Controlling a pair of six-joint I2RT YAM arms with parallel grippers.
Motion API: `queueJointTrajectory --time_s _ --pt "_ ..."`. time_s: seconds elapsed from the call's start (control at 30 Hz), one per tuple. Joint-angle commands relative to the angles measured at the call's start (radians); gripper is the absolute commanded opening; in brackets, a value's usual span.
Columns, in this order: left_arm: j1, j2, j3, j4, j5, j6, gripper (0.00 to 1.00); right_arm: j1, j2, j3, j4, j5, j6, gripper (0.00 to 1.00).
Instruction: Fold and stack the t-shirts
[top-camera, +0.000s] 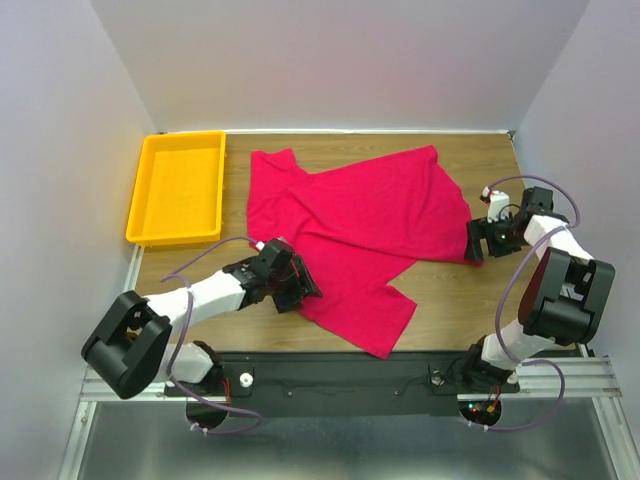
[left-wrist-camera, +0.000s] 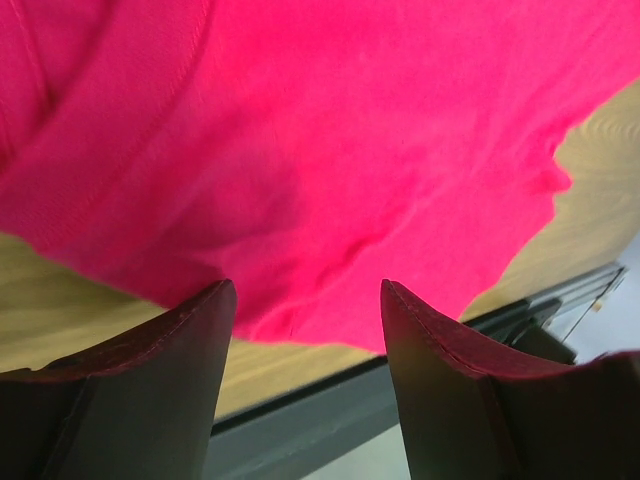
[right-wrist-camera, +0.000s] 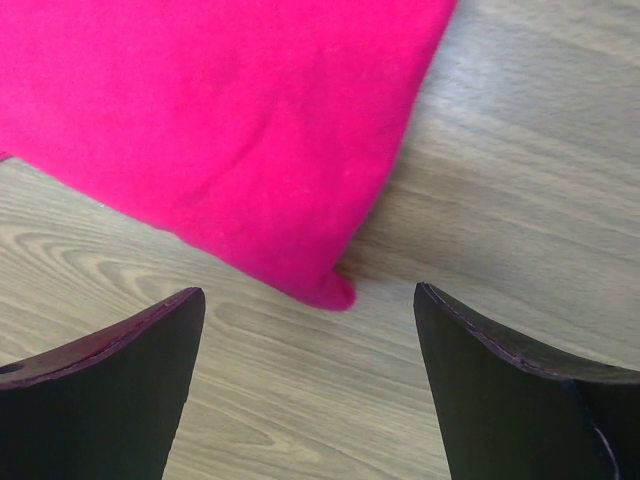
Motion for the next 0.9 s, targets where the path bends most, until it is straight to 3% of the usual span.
queueJointTrajectory --time_s 0.0,0.27,0.63,0.8,0.83,0.87 --pt "-0.032 -0.069 0.017 -0.103 -0.004 -0.015 0.71 -0.016 0.002 0.035 -0.005 0.012 -0.029 0.91" --pt "-0.090 -0.123 0.009 -0.198 0.022 0.025 0.71 -0.019 0.082 0.067 -0.003 -0.026 -0.041 0.89" --pt "-0.215 0.154 0.157 -0.221 -0.120 0.143 0.71 -0.019 0.137 0.073 -0.011 -0.054 -0.070 0.82" --pt "-0.233 0.216 0.183 -0.221 -0.183 0.147 0.70 -0.019 0.145 0.074 -0.022 -0.070 -0.082 0.66" --pt "-0.235 0.222 0.181 -0.218 -0.183 0.147 0.69 -0.021 0.146 0.076 -0.023 -0.070 -0.084 0.58" --pt "-0.235 0.230 0.172 -0.209 -0.182 0.147 0.59 -0.021 0.148 0.076 -0.028 -0.070 -0.087 0.47"
